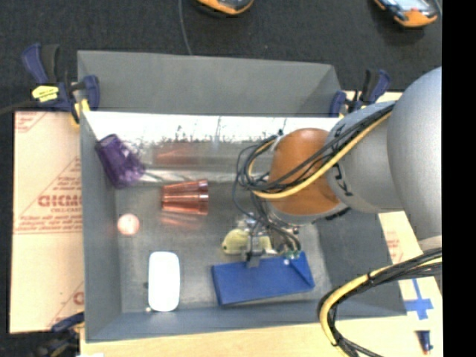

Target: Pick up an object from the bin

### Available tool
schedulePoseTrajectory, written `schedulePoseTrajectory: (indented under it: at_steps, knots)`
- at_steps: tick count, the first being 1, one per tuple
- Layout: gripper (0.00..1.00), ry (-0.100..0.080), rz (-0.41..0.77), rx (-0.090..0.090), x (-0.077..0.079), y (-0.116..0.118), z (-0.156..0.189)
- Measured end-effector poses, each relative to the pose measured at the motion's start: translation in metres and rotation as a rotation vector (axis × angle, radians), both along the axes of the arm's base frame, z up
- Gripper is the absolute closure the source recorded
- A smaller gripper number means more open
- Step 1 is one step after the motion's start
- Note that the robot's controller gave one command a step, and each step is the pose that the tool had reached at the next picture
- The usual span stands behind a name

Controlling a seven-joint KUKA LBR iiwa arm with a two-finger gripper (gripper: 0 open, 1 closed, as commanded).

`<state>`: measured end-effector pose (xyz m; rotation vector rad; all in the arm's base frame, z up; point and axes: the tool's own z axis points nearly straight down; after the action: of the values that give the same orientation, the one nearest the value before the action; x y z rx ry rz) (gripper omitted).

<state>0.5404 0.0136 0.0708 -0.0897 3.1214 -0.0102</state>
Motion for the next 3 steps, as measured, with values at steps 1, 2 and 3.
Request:
schedulePoseTrajectory:
  at_steps: [1,2,3]
  knots:
    - [0.0,-0.026,0.0,0.0,0.0062,-0.0004,0.0037]
    - [1.0,-0.004,0.003,-0.001,0.0006,-0.0002,0.0004]
    - [1.0,-0.004,0.004,-0.001,0.0006,-0.0002,0.0004]
